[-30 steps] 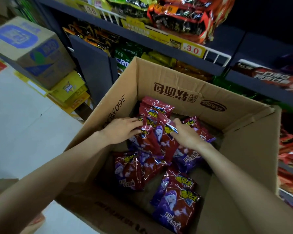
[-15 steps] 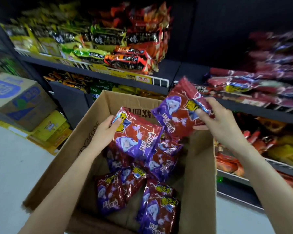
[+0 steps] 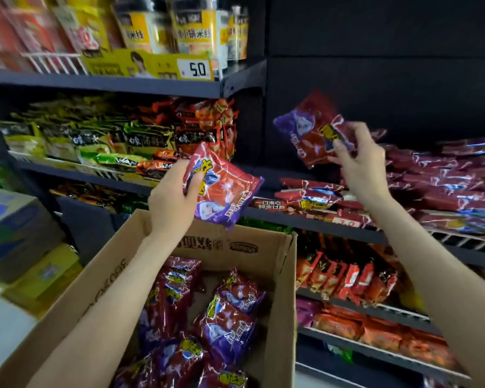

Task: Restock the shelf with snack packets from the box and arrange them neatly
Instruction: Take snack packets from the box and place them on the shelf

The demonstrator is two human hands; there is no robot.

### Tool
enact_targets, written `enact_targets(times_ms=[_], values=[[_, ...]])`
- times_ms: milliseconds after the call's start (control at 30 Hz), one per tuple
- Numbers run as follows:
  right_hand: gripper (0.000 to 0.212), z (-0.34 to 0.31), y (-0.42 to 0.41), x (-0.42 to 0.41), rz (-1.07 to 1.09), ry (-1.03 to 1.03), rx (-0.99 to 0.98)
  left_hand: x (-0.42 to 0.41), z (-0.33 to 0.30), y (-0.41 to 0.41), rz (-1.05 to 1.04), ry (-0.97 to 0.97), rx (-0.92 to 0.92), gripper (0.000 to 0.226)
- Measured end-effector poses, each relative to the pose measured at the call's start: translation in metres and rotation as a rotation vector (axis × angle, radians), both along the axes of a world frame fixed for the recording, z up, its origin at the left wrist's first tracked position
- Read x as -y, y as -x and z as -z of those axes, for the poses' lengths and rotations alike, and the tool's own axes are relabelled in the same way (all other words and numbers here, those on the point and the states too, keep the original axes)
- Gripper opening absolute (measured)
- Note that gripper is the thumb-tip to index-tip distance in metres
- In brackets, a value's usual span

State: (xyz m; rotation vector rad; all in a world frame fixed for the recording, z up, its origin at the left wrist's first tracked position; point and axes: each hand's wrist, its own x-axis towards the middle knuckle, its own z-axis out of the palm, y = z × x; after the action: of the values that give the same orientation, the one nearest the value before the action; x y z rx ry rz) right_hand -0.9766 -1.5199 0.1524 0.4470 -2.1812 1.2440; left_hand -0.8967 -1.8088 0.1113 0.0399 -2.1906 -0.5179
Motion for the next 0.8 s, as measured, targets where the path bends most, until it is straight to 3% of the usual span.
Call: enact_targets(times_ms=[167,367,467,567,800], values=[[0.029,0.022,0.044,-0.016,0.031,-0.522,-0.030,-0.024,-0.023,0.037,-0.144,0.435,-0.137,0.024],[0.029,0.034,0.049,-0.018,-0.072,-0.803,0.106,-0.058,-0.044,0.108,-0.086,0.641,-0.267,0.020],[0.034,0.036,0.052,-0.018,-0.073,-0.926,0.116,-0.086,-0.050,0.146,-0.035,0.736,-0.218,0.009],[0.037,0.039,0.056,-0.021,-0.078,-0.969,0.147,-0.115,-0.040,0.175,0.104,0.715,-0.067,0.013],[0.034,0.046,0.061,-0.033,0.003,-0.921,0.064,-0.143,-0.006,0.198,0.392,0.332,0.349,0.023]])
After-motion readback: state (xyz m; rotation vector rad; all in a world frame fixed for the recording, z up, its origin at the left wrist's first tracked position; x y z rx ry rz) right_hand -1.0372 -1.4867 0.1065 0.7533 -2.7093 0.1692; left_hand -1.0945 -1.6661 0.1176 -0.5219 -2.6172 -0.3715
